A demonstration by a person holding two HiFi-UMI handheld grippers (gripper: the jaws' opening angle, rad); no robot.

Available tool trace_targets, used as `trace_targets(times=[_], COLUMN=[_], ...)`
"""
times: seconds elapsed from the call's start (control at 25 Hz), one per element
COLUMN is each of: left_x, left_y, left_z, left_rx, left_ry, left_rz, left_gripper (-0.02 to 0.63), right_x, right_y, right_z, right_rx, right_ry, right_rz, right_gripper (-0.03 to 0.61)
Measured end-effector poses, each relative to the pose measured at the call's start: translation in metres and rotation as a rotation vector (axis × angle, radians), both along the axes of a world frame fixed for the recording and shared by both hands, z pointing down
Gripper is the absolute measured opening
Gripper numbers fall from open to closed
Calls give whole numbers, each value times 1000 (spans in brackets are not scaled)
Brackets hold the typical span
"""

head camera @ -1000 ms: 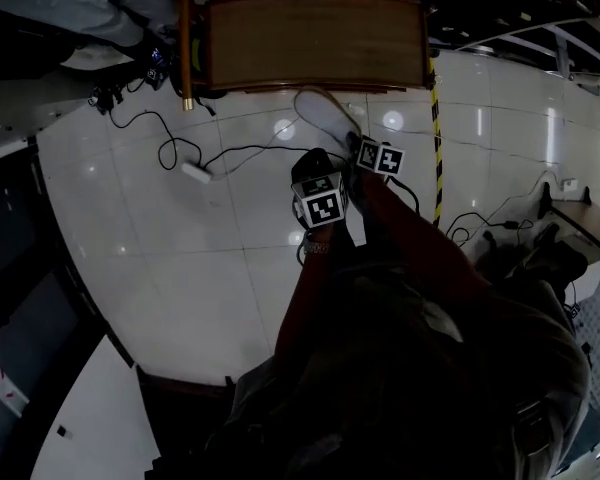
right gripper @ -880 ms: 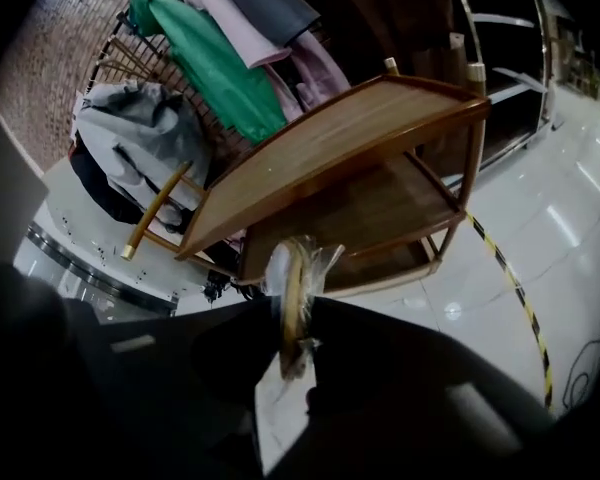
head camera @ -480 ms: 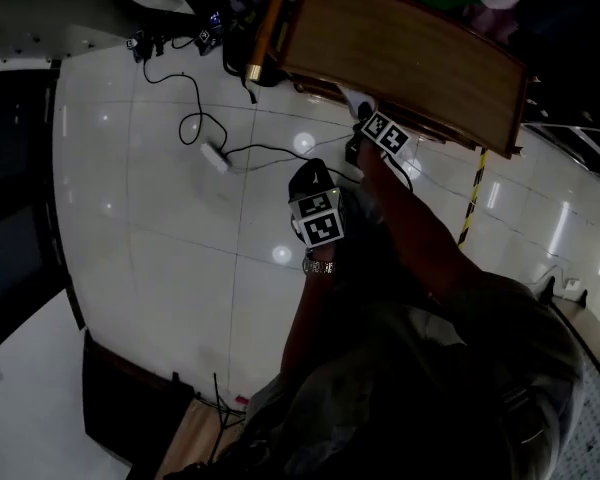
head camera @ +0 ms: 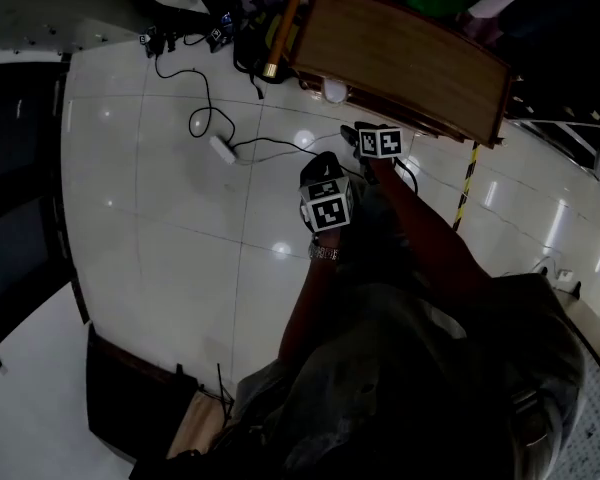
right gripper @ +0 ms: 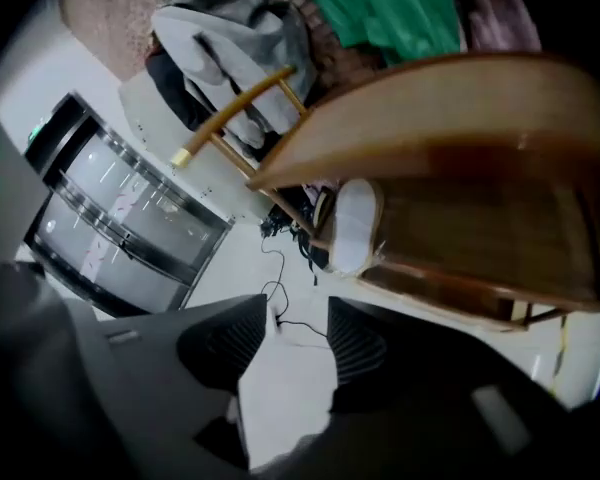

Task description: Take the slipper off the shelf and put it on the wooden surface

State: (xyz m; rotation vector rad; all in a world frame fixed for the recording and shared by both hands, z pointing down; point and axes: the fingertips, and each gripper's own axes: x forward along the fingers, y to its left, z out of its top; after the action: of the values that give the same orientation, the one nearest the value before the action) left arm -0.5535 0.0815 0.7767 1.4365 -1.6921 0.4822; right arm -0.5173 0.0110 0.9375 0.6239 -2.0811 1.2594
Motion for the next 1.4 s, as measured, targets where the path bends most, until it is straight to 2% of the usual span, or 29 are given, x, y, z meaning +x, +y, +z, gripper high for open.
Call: trace_targets(times=[0.08, 0.16, 0.2, 0.28, 0.4, 0.48, 0.6, 0.72, 0.8, 0.92, 1.04, 1.2, 1.4], left_x=[14, 32, 44, 80, 140, 177, 228, 267, 286, 306, 326, 337, 346], left_y=[-22, -46, -60, -83, -102, -115, -115, -100, -93, -83, -78, -86, -92], left_z=[-34, -68, -88, -128, -158, -179, -203, -206, -209, -222, -226, -249, -267], left_rx=[24, 49, 69, 105, 108, 128, 147, 123, 122, 146, 148, 197, 238], left_ry=[15, 9, -3, -12, 13, -3, -17, 28, 30, -9, 8, 21, 3], left_rz=[53, 122, 166, 266, 376, 434, 491, 504, 519, 575, 636, 647, 701], left_gripper=[3, 3, 3, 3, 3, 3, 3, 3, 3, 3, 3, 3, 3], right_x=[34, 72, 93, 133, 178, 204, 245, 283, 302, 321, 333, 342, 347], right_y=[-1, -8, -11, -20, -33, -38, -34, -21, -14, -2, -2, -13, -14], right_z=[-65, -127, -154, -208, -277, -306, -332, -347, -354, -362, -373, -407, -417], right_rx=[79, 126, 142, 184, 253, 287, 312, 316, 331, 345, 357, 444, 437], right_ry=[36, 117, 167, 222, 209, 202, 207, 197, 212, 218, 202, 207, 167], right_rz=[43, 120, 157, 223, 316, 341, 356, 400, 407, 420, 458, 455, 501], right_gripper=[157, 46, 9, 3, 2, 2, 0, 0, 0, 0, 0, 0, 0])
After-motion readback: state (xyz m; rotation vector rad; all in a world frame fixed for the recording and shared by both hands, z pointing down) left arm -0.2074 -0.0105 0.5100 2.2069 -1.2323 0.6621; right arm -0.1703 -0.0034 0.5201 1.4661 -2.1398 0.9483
